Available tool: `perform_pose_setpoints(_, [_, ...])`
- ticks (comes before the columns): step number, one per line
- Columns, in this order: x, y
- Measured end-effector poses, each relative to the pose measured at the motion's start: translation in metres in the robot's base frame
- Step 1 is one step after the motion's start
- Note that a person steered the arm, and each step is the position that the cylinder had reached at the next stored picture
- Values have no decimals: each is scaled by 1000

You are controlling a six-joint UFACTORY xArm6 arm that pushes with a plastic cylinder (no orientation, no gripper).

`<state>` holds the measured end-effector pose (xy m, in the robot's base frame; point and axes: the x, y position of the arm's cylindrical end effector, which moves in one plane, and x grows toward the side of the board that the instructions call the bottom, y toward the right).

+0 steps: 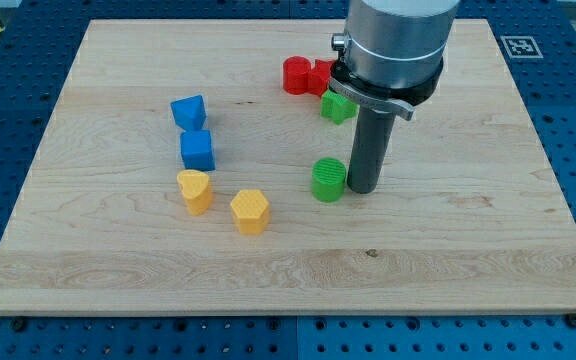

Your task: Push the green circle diagonal to the yellow hexagon

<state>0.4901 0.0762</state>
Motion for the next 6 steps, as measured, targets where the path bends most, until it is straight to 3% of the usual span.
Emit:
perform_pose_setpoints(3, [0,-29])
perform_pose_setpoints(5, [46,-29])
perform_pose_setpoints(6, [46,-29])
